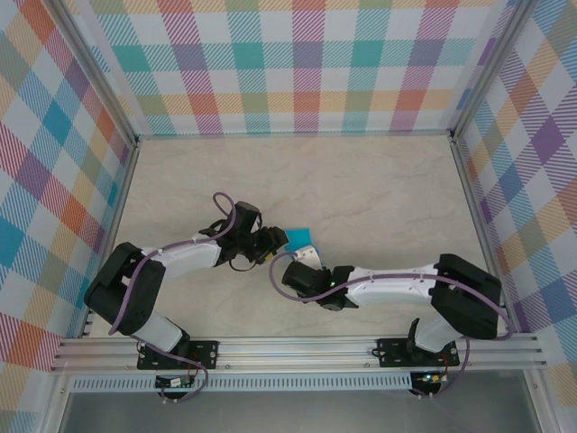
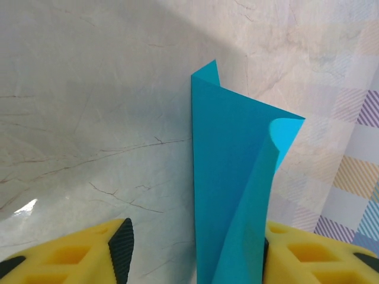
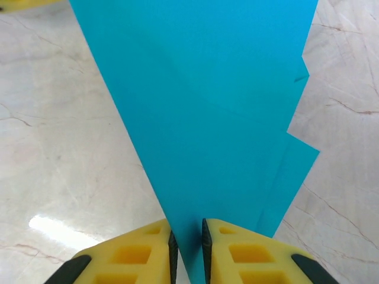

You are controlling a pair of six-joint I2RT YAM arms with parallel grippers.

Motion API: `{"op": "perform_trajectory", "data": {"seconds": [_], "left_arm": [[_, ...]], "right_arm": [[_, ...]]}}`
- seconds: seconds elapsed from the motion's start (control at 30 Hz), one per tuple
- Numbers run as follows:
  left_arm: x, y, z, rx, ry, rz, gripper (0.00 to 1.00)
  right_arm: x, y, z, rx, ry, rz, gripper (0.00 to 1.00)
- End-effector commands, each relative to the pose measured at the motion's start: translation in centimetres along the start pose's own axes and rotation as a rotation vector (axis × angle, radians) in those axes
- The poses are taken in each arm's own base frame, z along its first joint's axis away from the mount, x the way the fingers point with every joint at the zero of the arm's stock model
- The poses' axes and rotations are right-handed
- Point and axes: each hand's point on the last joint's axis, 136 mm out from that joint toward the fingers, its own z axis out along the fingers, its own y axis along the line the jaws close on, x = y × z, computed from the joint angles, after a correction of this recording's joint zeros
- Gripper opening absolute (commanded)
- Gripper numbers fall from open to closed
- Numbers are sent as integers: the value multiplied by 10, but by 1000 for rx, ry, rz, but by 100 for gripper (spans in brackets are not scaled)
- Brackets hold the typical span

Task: Fold a paper plane with a square sheet of paper (pick it up from the middle)

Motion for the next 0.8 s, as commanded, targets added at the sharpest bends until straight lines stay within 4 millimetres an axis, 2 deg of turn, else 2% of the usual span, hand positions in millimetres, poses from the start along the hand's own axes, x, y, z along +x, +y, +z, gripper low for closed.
{"op": "perform_trajectory", "data": {"seconds": [0.0,0.17,0.37,0.6,0.77], "left_arm": [[2,0,-6,-40,0,32,58],[1,-8,-6,-21,4,42,66],[1,-22,-7,22,24,75,73],[3,-24,-9,38,26,87,76],[0,-32,-14,70,4,91,82]], "right_arm": [[-7,17,-4,-187,-32,-1,21],[-2,13,-8,-295,-7,-21,21],[4,6,-3,-279,22,-47,21],[6,3,2,-255,40,-59,22],[7,5,5,-257,45,-64,22]]}}
